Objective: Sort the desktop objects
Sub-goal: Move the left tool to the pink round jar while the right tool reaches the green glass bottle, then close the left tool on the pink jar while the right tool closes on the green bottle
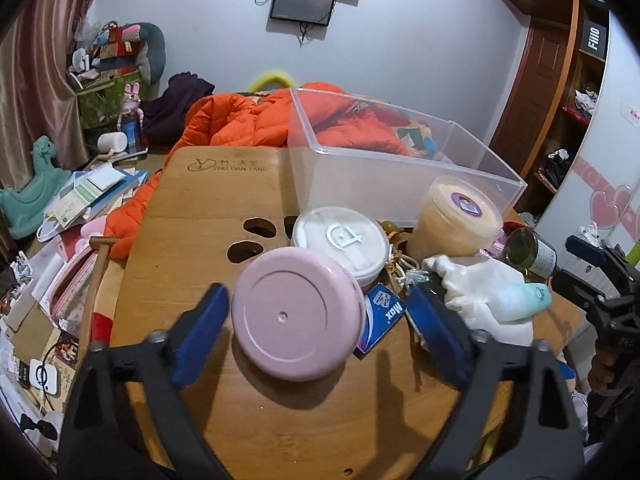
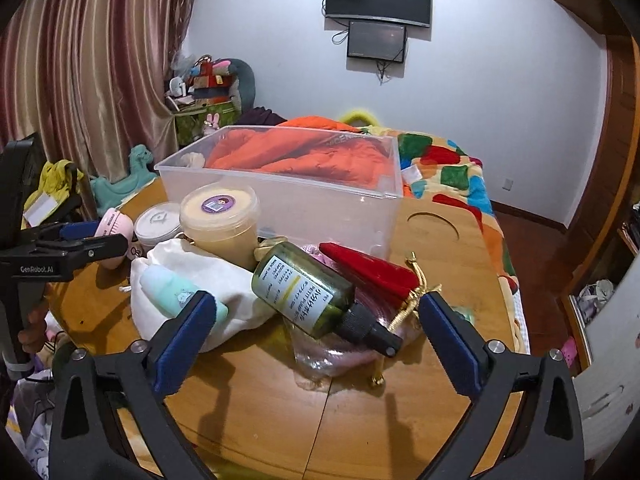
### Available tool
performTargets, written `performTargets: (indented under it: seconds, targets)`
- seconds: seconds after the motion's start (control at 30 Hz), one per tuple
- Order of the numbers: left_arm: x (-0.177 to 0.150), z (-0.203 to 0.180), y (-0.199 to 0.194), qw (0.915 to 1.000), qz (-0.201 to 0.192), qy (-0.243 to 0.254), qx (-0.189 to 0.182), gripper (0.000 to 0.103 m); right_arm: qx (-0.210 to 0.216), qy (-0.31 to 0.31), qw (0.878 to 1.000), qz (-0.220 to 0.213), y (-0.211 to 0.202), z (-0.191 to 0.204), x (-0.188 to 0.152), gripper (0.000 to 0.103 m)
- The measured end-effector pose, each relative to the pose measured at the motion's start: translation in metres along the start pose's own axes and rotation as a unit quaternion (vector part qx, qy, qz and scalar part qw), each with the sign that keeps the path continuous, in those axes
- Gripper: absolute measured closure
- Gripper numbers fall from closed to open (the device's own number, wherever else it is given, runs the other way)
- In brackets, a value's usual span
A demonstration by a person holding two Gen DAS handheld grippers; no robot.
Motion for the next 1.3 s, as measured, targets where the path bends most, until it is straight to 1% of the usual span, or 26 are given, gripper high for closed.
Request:
performTargets:
  seconds: [0.13,0.23,0.3,0.4,0.53,0.7,0.87,1.07,1.3]
  targets:
    - [-0.002,0.004,0.005,0.9999,0.008,-0.007,-0.002,0.018,0.015,-0.001,1.0,0.012,0.01,0.0,0.004,0.018]
    - [-0.005,0.007,0.009,0.9999,0.014,-0.007,0.001,0.02,0.012,-0.012,1.0,0.023,0.019,0.001,0.007,0.021]
    - [-0.007,0.007,0.011,0.9998,0.018,-0.007,0.002,0.023,0.012,-0.019,0.999,0.031,0.025,0.003,0.006,0.022]
    - [-0.008,0.008,0.014,0.9998,0.019,-0.006,0.009,0.029,0.01,-0.03,0.999,0.039,0.031,0.005,0.005,0.028]
    - [-0.007,0.009,0.015,0.9996,0.011,0.0,0.026,0.038,0.012,-0.039,0.998,0.038,0.031,0.009,0.004,0.041]
    - [-0.007,0.01,0.014,0.9995,0.005,-0.001,0.032,0.038,0.008,-0.043,0.998,0.036,0.028,0.009,0.004,0.041]
    - [-0.005,0.01,0.009,0.9994,-0.002,-0.003,0.036,0.038,0.002,-0.038,0.999,0.024,0.018,0.006,0.009,0.041]
    - [0.004,0.005,-0.009,0.9991,-0.027,-0.002,0.033,0.038,-0.005,-0.033,0.999,0.006,0.003,0.002,0.019,0.041]
    - [0.015,-0.006,-0.033,0.9982,-0.055,0.003,0.021,0.038,-0.007,-0.029,0.999,-0.016,-0.014,-0.001,0.032,0.041]
Point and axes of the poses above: each gripper's, at about its wrist camera, not at the fingertips, and y roughly the way its jaws point, z to its left, x to its top, the point moved 5 cm from there along y, roughly the way its jaws point, and after that the axes turned 8 degrees about -y, right-handed, at the moved point
